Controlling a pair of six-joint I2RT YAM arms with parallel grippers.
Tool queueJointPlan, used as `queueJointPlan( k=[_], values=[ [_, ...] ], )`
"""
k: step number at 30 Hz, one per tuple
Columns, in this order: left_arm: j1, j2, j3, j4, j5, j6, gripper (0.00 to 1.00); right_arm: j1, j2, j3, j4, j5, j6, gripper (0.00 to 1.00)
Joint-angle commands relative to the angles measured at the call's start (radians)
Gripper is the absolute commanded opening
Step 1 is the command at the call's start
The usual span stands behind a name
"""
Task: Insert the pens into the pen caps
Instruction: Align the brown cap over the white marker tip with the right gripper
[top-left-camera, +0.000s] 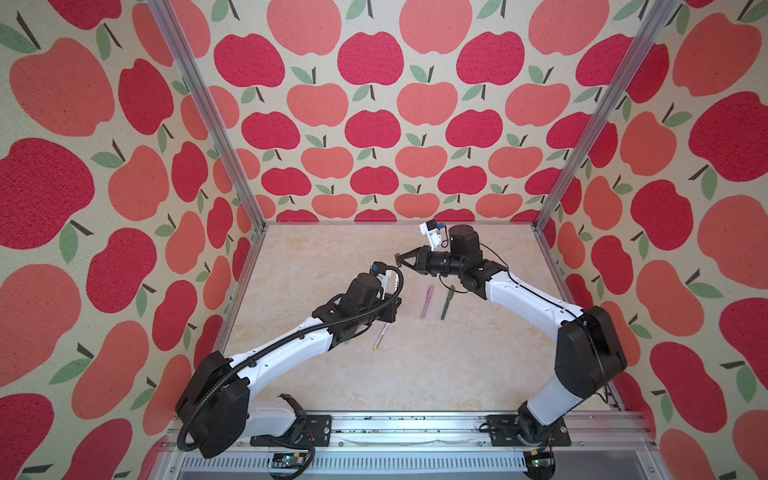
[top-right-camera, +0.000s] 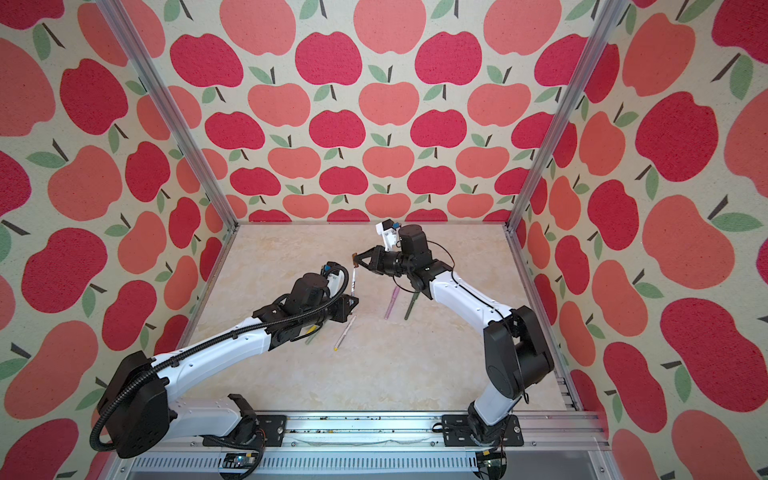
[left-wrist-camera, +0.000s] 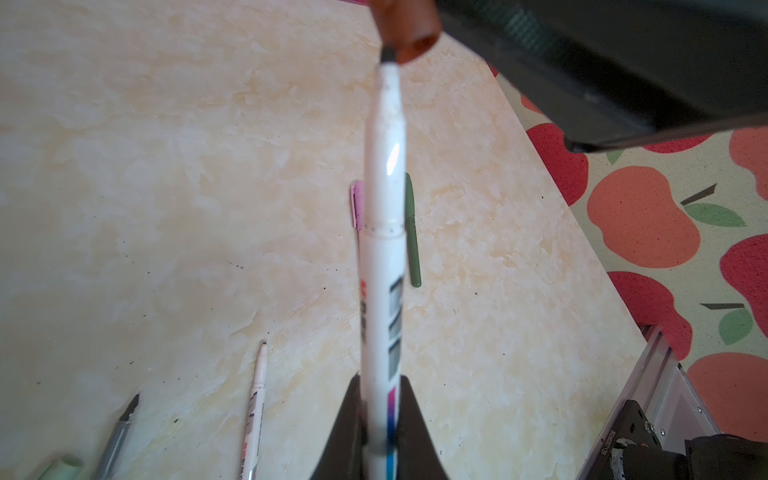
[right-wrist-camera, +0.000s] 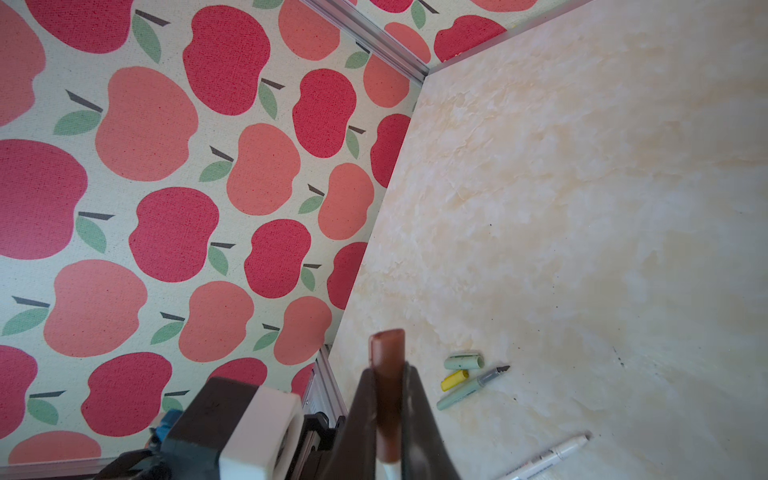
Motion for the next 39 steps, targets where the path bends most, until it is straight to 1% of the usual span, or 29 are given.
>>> queueJointPlan(
  k=[1, 27, 39],
  values=[
    [0.007, 0.016, 0.032, -0.009, -0.007, 0.003, 0.00, 0.006, -0.003, -0.007, 0.029, -0.022, 0.012, 0.01],
    [0.015, 0.018, 0.037, -0.007, -0.004, 0.005, 0.00, 0.012, 0.023, -0.010, 0.043, -0.024, 0.016, 0.01],
    [0.020, 0.000, 0.021, 0.001, -0.021, 0.000, 0.00, 0.018, 0.019, -0.010, 0.040, -0.024, 0.012, 0.01]
  ],
)
